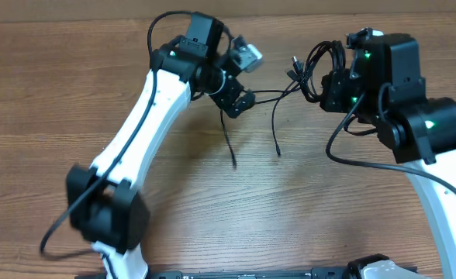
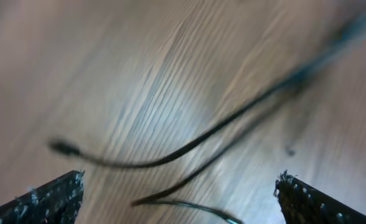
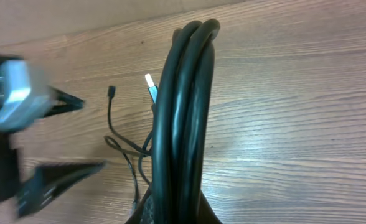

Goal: Untangle cables

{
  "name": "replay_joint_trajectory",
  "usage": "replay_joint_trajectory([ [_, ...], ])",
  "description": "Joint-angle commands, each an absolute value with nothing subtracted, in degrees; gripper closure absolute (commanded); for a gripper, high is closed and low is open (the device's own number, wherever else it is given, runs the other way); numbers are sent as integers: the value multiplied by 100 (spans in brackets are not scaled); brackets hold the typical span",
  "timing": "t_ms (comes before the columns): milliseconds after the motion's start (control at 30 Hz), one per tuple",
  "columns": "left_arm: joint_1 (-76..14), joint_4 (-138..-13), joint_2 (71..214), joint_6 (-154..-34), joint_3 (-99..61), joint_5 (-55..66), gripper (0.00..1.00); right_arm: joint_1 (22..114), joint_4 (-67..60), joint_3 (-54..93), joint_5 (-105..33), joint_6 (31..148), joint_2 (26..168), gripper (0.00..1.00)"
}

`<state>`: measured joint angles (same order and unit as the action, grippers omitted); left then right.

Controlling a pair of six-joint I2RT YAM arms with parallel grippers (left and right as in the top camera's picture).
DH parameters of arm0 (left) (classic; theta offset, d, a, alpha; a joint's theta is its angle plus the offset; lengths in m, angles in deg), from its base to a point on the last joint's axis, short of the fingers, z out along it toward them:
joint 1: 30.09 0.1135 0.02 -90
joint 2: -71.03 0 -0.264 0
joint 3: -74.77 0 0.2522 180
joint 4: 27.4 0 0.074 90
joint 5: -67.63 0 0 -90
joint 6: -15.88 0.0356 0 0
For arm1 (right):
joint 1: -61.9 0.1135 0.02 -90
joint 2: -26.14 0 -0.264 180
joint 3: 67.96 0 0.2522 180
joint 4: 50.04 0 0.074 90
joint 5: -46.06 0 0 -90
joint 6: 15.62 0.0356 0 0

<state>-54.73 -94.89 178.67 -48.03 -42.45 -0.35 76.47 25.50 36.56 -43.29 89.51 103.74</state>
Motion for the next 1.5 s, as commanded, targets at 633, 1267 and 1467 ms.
replay_joint_trajectory([
  [633,-5921,-9658,17452,-2095,-4298,-640,1,7629,3025,3890,-3267,8298,9835,96],
  [1267,-5821,-9487,17911,-2008,-4298,615,0,7627,3143,4039,-3776,8280,9345,96],
  [1467,-5821,-9535,17856,-2080,-4300,617,1,7627,3204,4039,-4493,8280,9345,96],
])
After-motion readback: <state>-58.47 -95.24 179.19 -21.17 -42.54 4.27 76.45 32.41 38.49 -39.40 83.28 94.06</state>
